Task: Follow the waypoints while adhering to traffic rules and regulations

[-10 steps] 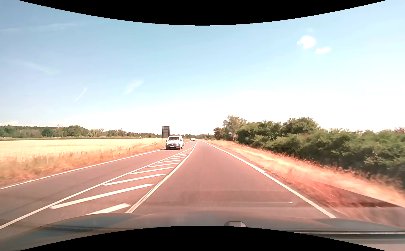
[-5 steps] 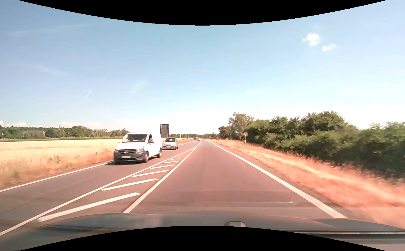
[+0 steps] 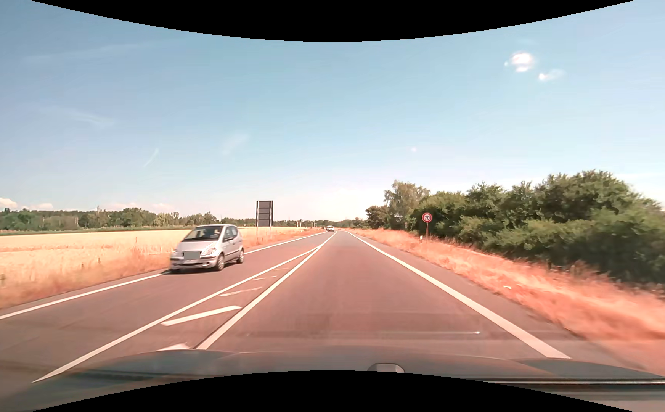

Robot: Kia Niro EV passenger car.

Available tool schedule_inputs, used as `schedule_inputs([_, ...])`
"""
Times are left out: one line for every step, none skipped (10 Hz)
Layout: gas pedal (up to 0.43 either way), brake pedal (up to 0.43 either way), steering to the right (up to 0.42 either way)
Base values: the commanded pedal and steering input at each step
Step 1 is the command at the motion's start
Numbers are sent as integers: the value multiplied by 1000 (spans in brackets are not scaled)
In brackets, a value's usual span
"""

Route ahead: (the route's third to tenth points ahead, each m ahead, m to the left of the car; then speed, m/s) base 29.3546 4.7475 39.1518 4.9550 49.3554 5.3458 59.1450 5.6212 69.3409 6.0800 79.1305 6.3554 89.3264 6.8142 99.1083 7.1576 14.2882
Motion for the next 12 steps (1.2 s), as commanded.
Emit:
schedule_inputs([98,0,-9])
schedule_inputs([98,0,-9])
schedule_inputs([110,0,-9])
schedule_inputs([110,0,-9])
schedule_inputs([110,0,-9])
schedule_inputs([110,0,-9])
schedule_inputs([110,0,-7])
schedule_inputs([110,0,-7])
schedule_inputs([118,0,-7])
schedule_inputs([118,0,-7])
schedule_inputs([130,0,-7])
schedule_inputs([130,0,-7])
